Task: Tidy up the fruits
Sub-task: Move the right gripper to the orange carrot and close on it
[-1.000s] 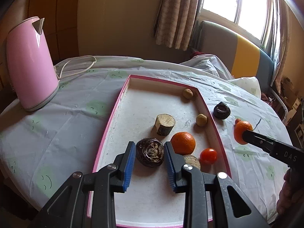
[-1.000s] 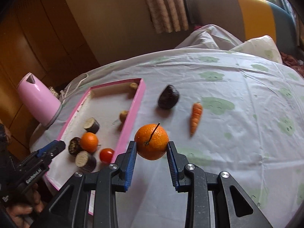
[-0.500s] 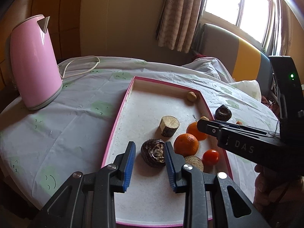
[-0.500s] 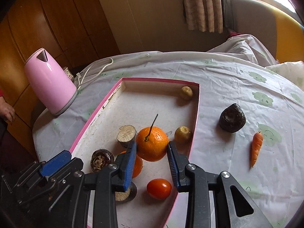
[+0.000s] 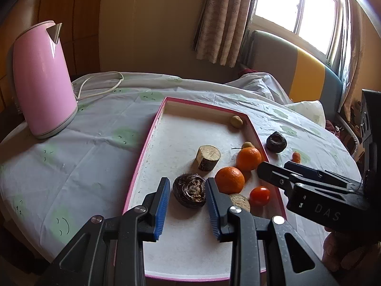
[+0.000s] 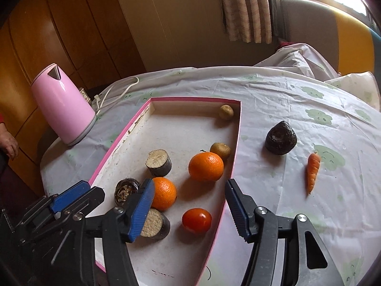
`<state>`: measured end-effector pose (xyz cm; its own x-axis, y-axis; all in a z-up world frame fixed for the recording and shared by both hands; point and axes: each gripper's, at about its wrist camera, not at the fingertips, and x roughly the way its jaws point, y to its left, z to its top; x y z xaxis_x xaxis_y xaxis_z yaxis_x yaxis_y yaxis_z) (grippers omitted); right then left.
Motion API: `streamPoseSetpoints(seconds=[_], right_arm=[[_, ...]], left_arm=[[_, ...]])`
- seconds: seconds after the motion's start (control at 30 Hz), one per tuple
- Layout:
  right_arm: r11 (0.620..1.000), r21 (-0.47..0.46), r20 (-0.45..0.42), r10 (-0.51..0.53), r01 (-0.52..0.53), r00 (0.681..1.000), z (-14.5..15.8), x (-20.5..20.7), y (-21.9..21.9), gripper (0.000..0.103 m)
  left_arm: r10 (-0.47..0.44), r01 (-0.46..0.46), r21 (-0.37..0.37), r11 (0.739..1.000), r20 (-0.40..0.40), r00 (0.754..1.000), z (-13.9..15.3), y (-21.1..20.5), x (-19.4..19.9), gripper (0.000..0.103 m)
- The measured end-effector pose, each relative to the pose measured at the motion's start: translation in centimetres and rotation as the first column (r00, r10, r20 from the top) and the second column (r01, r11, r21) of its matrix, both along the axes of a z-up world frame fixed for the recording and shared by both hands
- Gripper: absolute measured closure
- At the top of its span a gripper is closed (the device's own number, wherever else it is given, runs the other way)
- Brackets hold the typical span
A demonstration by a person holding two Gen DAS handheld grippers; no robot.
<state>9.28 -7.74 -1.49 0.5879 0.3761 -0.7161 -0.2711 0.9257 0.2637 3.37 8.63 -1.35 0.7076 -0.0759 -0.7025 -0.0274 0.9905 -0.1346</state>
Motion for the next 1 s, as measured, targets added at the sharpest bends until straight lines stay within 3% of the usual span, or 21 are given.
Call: streamPoseSetpoints(seconds=[0.47, 0.7, 1.0], right_arm=[[0.993, -0.003, 0.013, -0.122, 0.122, 0.992, -0.6, -2.1, -4.0, 0.041], [0.982, -0.02, -0.012, -0.186, 0.185, 0.983, -1.8, -2.3, -6.4, 0.059], [0.953, -0.039, -0.038, -0.303, 0.302, 0.952, -3.4, -2.4, -10.8, 0.072]], left_arm=[[-0.054, 0.054, 0.016, 0.998, -0.001, 0.999, 0.1, -2.1, -0.4, 0.072], [-0.103, 0.103, 0.024, 0.994, -0.004, 0.995, -0.1, -3.8, -0.5, 0.072], [-0.185, 0.185, 0.037, 0.982, 0.006, 0.983, -0.4, -6.0, -0.8, 0.072]])
